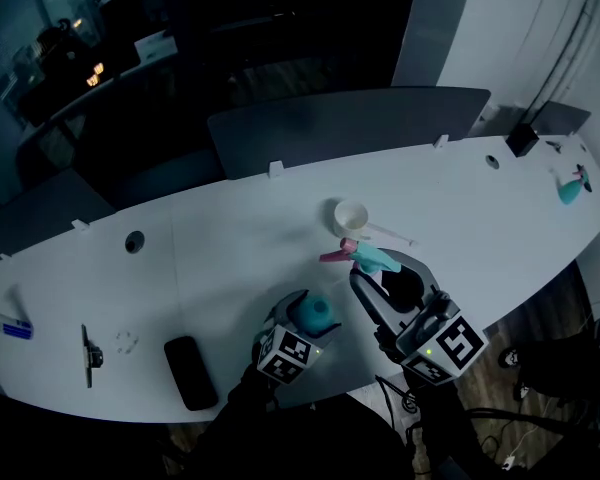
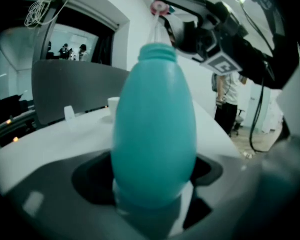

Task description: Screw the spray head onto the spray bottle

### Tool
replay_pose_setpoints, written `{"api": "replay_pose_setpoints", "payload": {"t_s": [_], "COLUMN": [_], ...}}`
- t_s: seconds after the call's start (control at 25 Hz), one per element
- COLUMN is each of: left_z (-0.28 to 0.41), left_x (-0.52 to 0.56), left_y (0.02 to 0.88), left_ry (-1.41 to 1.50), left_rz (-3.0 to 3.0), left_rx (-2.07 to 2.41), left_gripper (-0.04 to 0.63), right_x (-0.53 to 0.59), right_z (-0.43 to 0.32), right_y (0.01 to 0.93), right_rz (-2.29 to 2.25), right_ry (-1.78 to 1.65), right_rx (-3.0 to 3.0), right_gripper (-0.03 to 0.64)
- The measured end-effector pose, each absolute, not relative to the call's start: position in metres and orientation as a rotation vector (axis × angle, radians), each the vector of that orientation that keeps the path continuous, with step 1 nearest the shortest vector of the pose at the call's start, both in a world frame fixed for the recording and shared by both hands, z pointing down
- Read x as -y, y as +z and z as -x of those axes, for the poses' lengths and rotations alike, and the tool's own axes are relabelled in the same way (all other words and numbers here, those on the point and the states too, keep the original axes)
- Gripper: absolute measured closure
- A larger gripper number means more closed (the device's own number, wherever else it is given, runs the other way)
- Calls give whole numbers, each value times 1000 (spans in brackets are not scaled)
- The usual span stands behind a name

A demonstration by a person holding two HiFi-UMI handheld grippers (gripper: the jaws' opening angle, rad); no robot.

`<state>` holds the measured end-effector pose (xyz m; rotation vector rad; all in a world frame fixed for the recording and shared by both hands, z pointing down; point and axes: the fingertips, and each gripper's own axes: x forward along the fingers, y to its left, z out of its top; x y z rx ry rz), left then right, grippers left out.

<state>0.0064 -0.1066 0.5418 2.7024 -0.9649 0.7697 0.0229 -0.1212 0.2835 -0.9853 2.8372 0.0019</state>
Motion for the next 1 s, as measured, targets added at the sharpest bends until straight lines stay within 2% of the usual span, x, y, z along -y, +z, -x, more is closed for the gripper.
{"api": "replay_pose_setpoints", "payload": {"t_s": [0.48,1.0], "left_z": [-6,-6], "left_x": [106,106], "left_y": [543,541], "left_ry": [774,770], "left_rz": [-2704,-2705], "left_rx": [960,961], "left_gripper": [178,178], "right_x": [84,90], "right_z": [0,30], "right_y": [266,394], "right_rz": [767,822], "right_ry": [12,-70], "right_rx": [-2888,-3083], "right_gripper": [489,489]}}
